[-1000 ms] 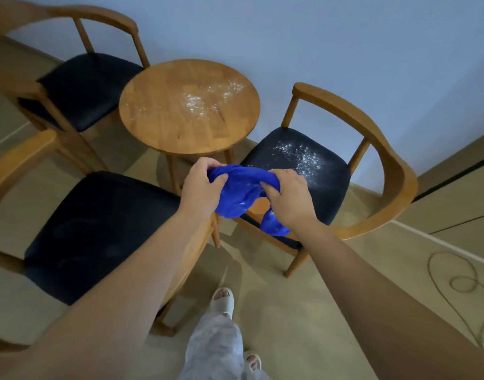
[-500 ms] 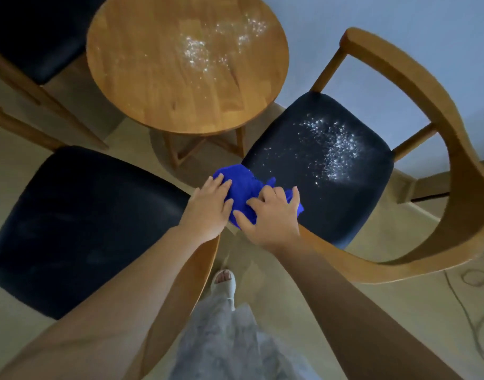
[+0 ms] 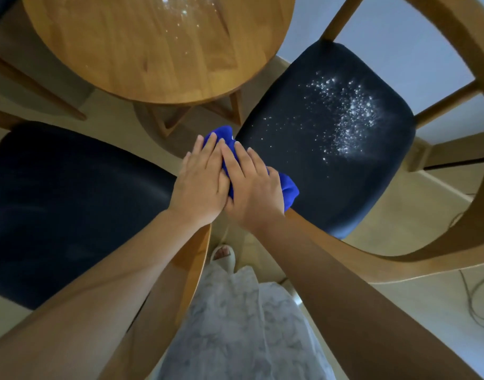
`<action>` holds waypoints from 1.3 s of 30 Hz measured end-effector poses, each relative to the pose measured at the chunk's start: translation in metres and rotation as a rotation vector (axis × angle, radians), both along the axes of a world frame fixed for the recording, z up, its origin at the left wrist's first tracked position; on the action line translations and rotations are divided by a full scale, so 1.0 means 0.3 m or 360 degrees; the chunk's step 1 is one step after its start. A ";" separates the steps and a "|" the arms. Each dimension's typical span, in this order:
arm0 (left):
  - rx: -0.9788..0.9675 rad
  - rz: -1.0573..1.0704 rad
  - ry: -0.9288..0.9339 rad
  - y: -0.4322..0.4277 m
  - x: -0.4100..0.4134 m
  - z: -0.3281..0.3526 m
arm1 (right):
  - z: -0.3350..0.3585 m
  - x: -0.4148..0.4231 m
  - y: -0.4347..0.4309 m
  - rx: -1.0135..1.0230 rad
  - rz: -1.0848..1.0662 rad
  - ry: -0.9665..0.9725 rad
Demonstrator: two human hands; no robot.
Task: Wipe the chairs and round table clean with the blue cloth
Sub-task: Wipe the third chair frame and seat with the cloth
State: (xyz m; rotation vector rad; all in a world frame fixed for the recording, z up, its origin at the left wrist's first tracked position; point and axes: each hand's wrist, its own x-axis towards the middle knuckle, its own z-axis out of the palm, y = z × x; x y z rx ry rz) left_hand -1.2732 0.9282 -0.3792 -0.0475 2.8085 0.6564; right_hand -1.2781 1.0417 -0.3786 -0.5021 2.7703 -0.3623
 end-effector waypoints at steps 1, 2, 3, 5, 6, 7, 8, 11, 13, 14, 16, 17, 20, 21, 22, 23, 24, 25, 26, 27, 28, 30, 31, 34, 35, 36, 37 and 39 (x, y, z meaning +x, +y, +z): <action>-0.0057 -0.0027 0.0032 0.006 0.013 -0.002 | -0.006 0.011 0.009 0.0028 -0.0001 0.0019; -0.0103 -0.0060 0.0064 0.015 0.024 -0.001 | -0.009 0.020 0.019 0.0046 -0.0010 0.0038; -0.0136 -0.0085 0.0080 0.026 0.036 0.002 | -0.009 0.030 0.031 0.0063 -0.0014 0.0052; -0.0199 -0.0140 0.0083 0.052 0.058 -0.005 | -0.001 0.054 0.062 0.0108 0.0005 0.0021; -0.0224 -0.0164 0.0079 0.068 0.070 -0.008 | 0.000 0.067 0.084 0.0120 0.0035 -0.0010; -0.0235 -0.0178 0.0068 0.088 0.084 -0.009 | 0.004 0.081 0.108 0.0113 0.0064 -0.0059; -0.0231 -0.0178 0.0050 0.110 0.101 -0.011 | 0.011 0.094 0.134 0.0093 0.0083 -0.0097; -0.0222 -0.0154 0.0030 0.200 0.169 -0.012 | 0.014 0.153 0.227 0.0073 0.0120 -0.0167; -0.0243 -0.0136 0.0056 0.276 0.222 -0.012 | 0.008 0.204 0.303 0.0100 0.0111 -0.0071; -0.0253 -0.0131 0.0076 0.316 0.244 -0.011 | 0.001 0.226 0.343 0.0115 0.0126 -0.0048; -0.0288 -0.0135 0.0099 0.399 0.280 -0.010 | -0.021 0.263 0.427 0.0144 0.0167 -0.0040; -0.0303 -0.0141 0.0099 0.439 0.294 -0.010 | -0.027 0.279 0.468 0.0162 0.0165 -0.0003; -0.0323 -0.0184 0.0100 0.559 0.332 -0.012 | -0.042 0.322 0.587 0.0177 0.0114 0.0120; -0.0324 -0.0199 0.0100 0.601 0.343 -0.012 | -0.049 0.336 0.630 0.0161 0.0108 0.0159; -0.0325 -0.0212 0.0105 0.644 0.354 -0.013 | -0.052 0.348 0.676 0.0147 0.0105 0.0186; -0.0320 -0.0223 0.0109 0.689 0.364 -0.015 | -0.054 0.359 0.722 0.0126 0.0103 0.0218; -0.0311 -0.0235 0.0111 0.734 0.374 -0.016 | -0.056 0.368 0.771 0.0112 0.0107 0.0242; -0.0301 -0.0248 0.0108 0.782 0.383 -0.018 | -0.064 0.376 0.823 0.0109 0.0121 0.0276; -0.0296 -0.0260 0.0103 0.832 0.392 -0.021 | -0.072 0.384 0.878 0.0116 0.0138 0.0308; -0.0294 -0.0271 0.0089 0.886 0.399 -0.025 | -0.082 0.389 0.936 0.0113 0.0150 0.0352; -0.0295 -0.0280 0.0075 0.942 0.404 -0.028 | -0.093 0.389 0.997 0.0093 0.0156 0.0417; -0.0293 -0.0279 0.0053 1.060 0.400 -0.037 | -0.108 0.374 1.124 0.0066 0.0199 0.0591; -0.0282 -0.0260 0.0042 1.118 0.391 -0.038 | -0.108 0.359 1.183 0.0094 0.0244 0.0659; -0.0168 -0.0118 0.0007 1.262 0.343 -0.031 | -0.080 0.296 1.315 0.0224 0.0356 0.0718; -0.0096 -0.0067 -0.0017 1.296 0.324 -0.031 | -0.064 0.277 1.344 0.0248 0.0358 0.0708; -0.0021 -0.0019 -0.0035 1.324 0.307 -0.030 | -0.046 0.259 1.369 0.0254 0.0363 0.0696; 0.0046 0.0018 -0.0040 1.347 0.292 -0.031 | -0.033 0.241 1.392 0.0242 0.0378 0.0683; 0.0150 0.0038 0.0016 1.388 0.266 -0.031 | -0.007 0.203 1.438 0.0214 0.0424 0.0619</action>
